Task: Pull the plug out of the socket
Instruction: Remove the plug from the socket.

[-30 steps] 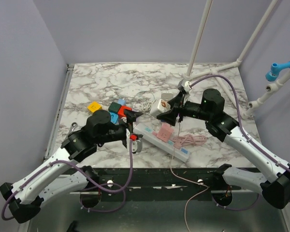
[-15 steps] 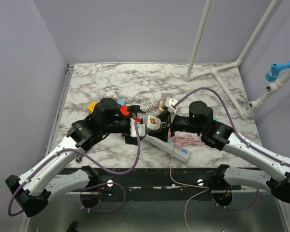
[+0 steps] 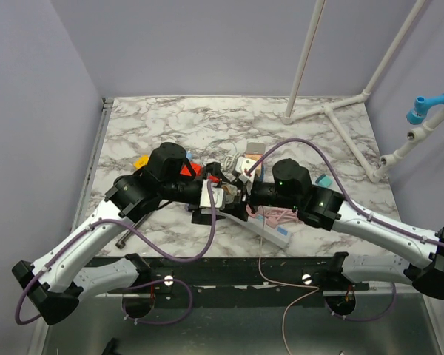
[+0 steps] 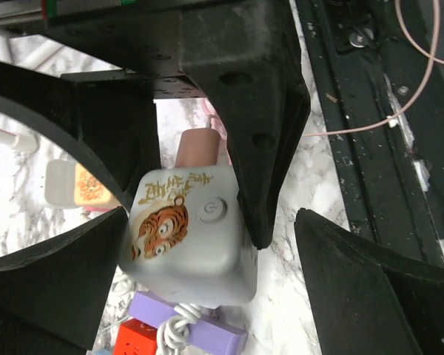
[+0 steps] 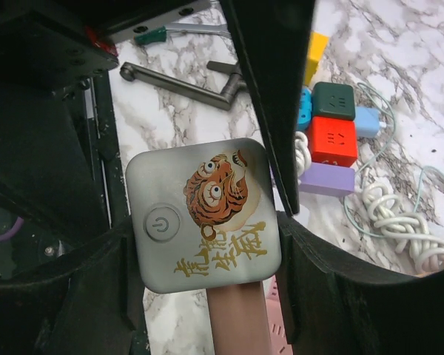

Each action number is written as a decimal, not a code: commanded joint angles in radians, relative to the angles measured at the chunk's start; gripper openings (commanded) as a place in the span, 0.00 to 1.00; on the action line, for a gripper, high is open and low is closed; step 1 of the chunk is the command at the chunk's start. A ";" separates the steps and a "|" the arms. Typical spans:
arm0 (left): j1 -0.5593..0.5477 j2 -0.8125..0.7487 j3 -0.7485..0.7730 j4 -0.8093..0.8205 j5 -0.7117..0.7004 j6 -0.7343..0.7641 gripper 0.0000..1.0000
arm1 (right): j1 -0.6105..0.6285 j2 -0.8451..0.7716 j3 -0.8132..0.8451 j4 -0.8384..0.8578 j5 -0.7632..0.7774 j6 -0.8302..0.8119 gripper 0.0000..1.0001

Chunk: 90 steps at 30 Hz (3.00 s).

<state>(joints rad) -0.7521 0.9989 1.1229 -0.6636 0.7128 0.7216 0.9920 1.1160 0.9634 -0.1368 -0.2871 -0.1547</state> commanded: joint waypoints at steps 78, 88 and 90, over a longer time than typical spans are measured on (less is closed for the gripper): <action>0.064 -0.015 0.151 -0.245 0.074 0.208 0.00 | 0.087 -0.067 -0.072 0.111 0.058 -0.163 0.34; 0.100 -0.038 0.165 -0.231 0.045 0.203 0.00 | 0.086 -0.132 -0.170 0.116 0.191 -0.192 0.01; 0.113 -0.053 0.161 -0.241 0.038 0.212 0.00 | 0.087 -0.156 -0.197 0.104 0.229 -0.204 0.01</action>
<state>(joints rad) -0.6712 0.9939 1.2510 -0.9703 0.7353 0.9165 1.0729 1.0115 0.8322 -0.0208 -0.1661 -0.3462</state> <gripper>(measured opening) 0.627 0.208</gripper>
